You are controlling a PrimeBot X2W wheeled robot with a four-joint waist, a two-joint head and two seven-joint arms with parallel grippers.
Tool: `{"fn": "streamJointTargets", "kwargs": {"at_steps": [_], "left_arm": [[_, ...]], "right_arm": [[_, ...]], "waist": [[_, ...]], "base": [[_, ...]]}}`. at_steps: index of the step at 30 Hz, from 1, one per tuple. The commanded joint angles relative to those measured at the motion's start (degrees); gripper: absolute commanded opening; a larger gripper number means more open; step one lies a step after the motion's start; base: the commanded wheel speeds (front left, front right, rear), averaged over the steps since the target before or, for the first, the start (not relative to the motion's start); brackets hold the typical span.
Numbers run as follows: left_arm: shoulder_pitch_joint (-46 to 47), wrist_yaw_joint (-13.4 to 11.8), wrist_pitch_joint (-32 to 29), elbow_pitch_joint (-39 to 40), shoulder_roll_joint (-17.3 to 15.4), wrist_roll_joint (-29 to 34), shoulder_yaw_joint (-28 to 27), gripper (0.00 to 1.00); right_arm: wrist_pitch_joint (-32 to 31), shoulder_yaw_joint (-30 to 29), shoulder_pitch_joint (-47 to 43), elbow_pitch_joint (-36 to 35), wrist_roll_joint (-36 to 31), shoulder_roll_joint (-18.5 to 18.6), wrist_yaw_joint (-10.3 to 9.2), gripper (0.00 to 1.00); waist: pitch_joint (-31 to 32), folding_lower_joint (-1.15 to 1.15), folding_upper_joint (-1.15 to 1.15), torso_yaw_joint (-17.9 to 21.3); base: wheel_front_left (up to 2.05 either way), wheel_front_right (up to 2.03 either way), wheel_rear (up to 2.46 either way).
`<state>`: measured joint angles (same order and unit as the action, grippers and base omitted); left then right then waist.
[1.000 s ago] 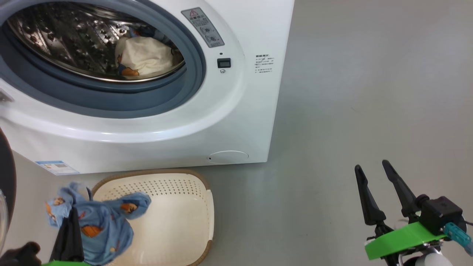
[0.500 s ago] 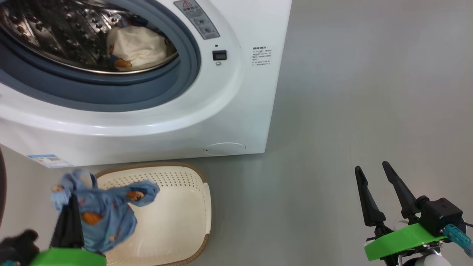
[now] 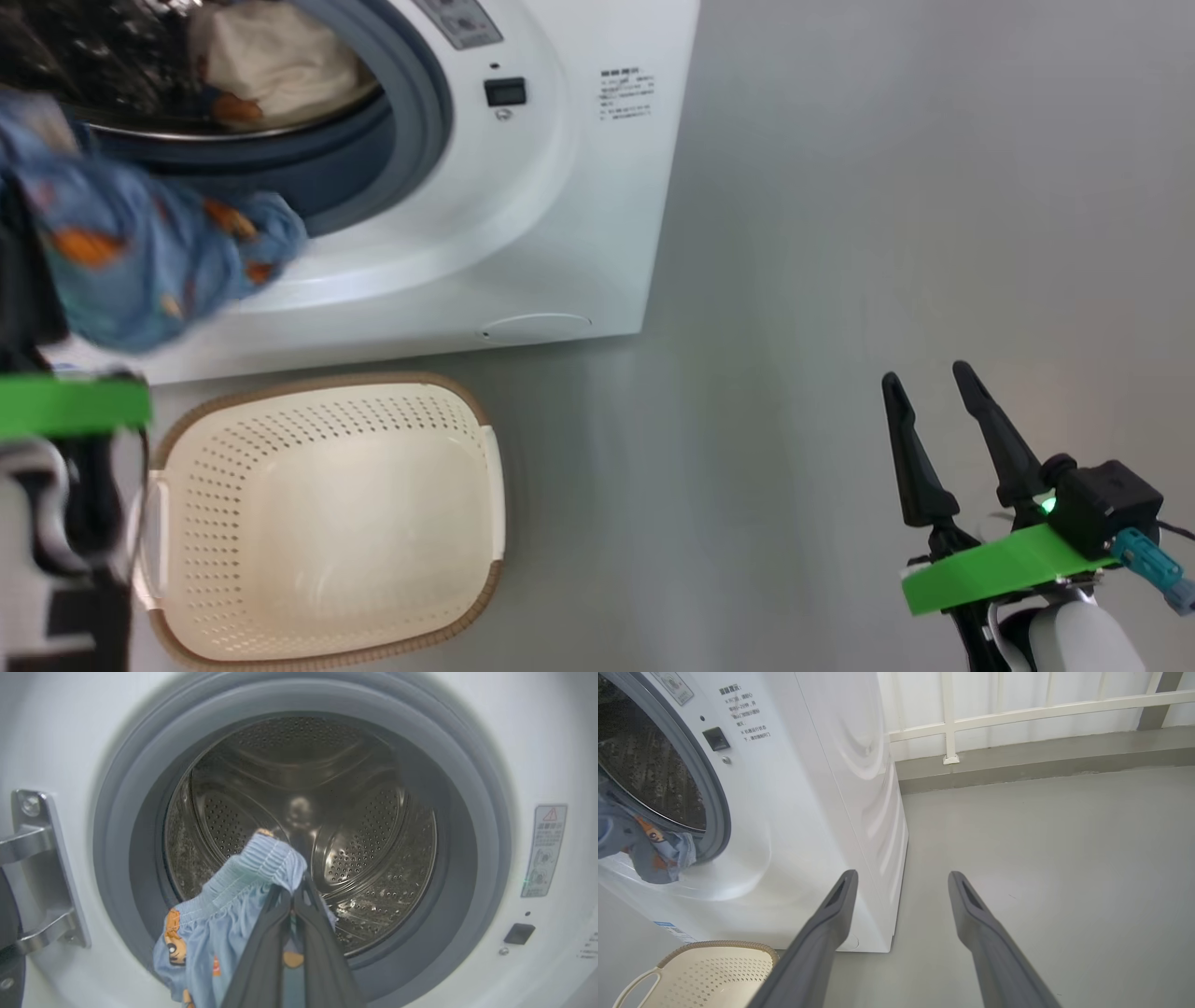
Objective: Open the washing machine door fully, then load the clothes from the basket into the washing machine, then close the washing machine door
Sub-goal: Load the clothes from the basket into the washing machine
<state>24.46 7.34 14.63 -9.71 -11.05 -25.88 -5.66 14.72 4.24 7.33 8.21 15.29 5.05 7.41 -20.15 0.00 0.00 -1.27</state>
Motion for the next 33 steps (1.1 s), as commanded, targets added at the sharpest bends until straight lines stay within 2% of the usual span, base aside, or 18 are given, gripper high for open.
{"fn": "streamJointTargets", "kwargs": {"at_steps": [1, 5, 7, 17, 24, 28, 33], "left_arm": [[4.97, 0.14, 0.37, 1.24, -3.02, 0.84, -2.34, 0.00], [10.27, 0.14, 0.37, -0.98, -3.81, 1.44, -1.86, 0.00], [13.43, 0.14, 0.37, -4.66, -4.10, 1.26, -0.73, 0.00], [30.92, 0.14, 0.27, -33.07, -6.47, -0.44, 4.17, 0.00], [41.27, 0.14, 0.17, -45.84, -9.21, -2.73, 7.67, 0.00], [46.28, 0.14, 0.31, -45.75, -11.68, -4.21, 9.26, 0.00], [49.25, 0.14, 0.35, -35.68, -14.34, -2.56, 6.70, 0.00]], "right_arm": [[0.28, 1.39, 1.52, -1.50, 0.24, -0.43, 0.08, 1.00], [0.28, 1.31, 2.23, -1.66, 0.26, -0.88, 0.08, 1.00], [0.28, 1.40, 2.66, -1.78, 0.26, -1.17, 0.08, 1.00], [0.28, 2.61, 5.17, -2.21, 0.69, -2.04, 0.08, 1.00], [0.28, 4.21, 6.69, -2.68, 1.63, -2.14, 0.08, 1.00], [0.28, 5.11, 7.84, -3.08, 2.68, -2.16, 0.08, 1.00], [0.28, 5.15, 9.02, -3.77, 3.27, -2.16, 0.08, 1.00]], "waist": [[-2.20, 0.00, 0.00, 1.50], [-3.58, 0.00, 0.00, 2.23], [-4.42, 0.00, 0.00, 2.70], [-8.46, 0.00, 0.00, 5.97], [-11.64, 0.00, 0.00, 8.43], [-13.70, 0.00, 0.00, 10.01], [-16.04, 0.00, 0.00, 10.88]], "base": [[0.00, 0.00, 0.00], [0.00, 0.00, 0.00], [0.00, 0.00, 0.00], [0.00, 0.00, 0.00], [0.00, 0.00, 0.00], [0.00, 0.00, 0.00], [0.00, 0.00, 0.00]]}}
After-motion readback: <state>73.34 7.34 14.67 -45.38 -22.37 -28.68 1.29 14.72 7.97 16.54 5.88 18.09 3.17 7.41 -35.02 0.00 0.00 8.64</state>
